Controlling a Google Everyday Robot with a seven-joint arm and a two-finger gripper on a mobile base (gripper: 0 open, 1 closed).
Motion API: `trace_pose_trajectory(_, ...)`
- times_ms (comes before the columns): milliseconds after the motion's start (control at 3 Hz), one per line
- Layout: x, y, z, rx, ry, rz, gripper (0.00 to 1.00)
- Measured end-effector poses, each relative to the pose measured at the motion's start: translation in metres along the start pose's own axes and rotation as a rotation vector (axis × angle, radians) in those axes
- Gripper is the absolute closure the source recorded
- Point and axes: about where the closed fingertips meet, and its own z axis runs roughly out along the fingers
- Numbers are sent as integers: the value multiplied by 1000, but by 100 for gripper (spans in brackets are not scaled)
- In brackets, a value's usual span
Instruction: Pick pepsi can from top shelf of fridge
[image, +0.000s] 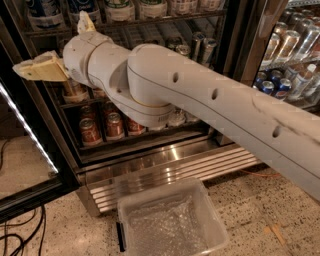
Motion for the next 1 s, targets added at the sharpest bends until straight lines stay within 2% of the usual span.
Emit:
trace_pose_trajectory(333,0,1,8,6,-26,12,18)
trace_pose_trajectory(667,0,5,15,6,-47,30,43)
trace_pose_trajectory(1000,1,3,19,23,-46,31,54)
